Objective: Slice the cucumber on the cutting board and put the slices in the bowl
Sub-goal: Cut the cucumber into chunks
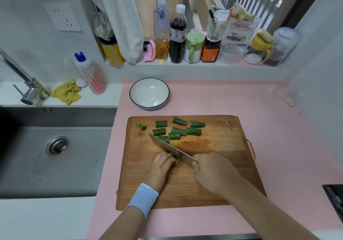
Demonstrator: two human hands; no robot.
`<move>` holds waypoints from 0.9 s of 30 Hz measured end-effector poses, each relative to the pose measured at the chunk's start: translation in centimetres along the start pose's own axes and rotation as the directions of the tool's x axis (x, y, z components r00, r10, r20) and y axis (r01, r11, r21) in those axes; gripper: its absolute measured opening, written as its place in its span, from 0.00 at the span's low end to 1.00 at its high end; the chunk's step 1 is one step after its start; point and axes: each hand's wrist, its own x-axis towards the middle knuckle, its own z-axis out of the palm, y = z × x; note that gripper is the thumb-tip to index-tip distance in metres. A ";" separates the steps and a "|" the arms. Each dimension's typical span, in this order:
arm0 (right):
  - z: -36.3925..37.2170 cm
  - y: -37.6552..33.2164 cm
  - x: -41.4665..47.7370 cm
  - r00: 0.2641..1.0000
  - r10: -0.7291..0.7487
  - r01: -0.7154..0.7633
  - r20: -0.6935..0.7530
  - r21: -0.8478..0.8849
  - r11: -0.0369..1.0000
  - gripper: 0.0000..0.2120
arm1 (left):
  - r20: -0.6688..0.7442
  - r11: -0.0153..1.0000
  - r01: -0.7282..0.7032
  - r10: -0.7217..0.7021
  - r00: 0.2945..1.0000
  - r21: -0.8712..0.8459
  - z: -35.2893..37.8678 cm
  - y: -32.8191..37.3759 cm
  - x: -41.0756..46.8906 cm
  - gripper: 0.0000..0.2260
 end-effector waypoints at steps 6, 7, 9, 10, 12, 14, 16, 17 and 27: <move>-0.9 -0.9 0.2 0.998 0.016 -0.015 0.060 -0.020 1.000 0.08 | 0.003 1.000 0.003 -0.003 1.000 0.001 -0.1 -0.1 0.0 0.09; -1.0 -1.0 0.3 0.997 0.022 -0.020 0.073 -0.027 0.999 0.07 | 0.008 1.000 0.006 -0.006 1.000 0.000 -0.1 -0.2 0.0 0.09; -1.4 -1.0 0.3 0.994 0.040 -0.036 0.105 -0.044 0.998 0.07 | 0.011 1.000 0.011 -0.011 1.000 -0.003 0.0 -0.2 0.0 0.09; -1.5 -0.9 0.3 0.991 0.049 -0.043 0.125 -0.052 0.998 0.08 | 0.010 1.000 0.011 -0.011 1.000 -0.003 0.0 -0.1 0.0 0.09; -1.8 -0.9 0.3 0.987 0.059 -0.050 0.150 -0.060 0.997 0.09 | 0.010 1.000 0.008 -0.008 1.000 0.000 -0.1 0.0 0.1 0.08; -2.0 -1.0 0.5 0.988 0.052 -0.041 0.148 -0.077 0.996 0.09 | 0.009 1.000 0.001 -0.001 1.000 0.001 -0.2 0.1 0.1 0.08; -1.9 -1.3 0.8 0.989 0.045 -0.032 0.142 -0.092 0.995 0.08 | 0.010 1.000 -0.008 0.008 1.000 -0.001 -0.3 0.1 0.2 0.08; -1.9 -1.4 0.9 0.989 0.045 -0.032 0.141 -0.093 0.995 0.08 | 0.007 1.000 -0.011 0.011 1.000 -0.001 -0.3 0.0 0.2 0.09; -1.1 -0.9 1.3 0.989 0.035 -0.020 0.143 -0.105 0.994 0.07 | 0.005 1.000 -0.002 0.002 1.000 -0.003 -0.3 0.2 0.0 0.08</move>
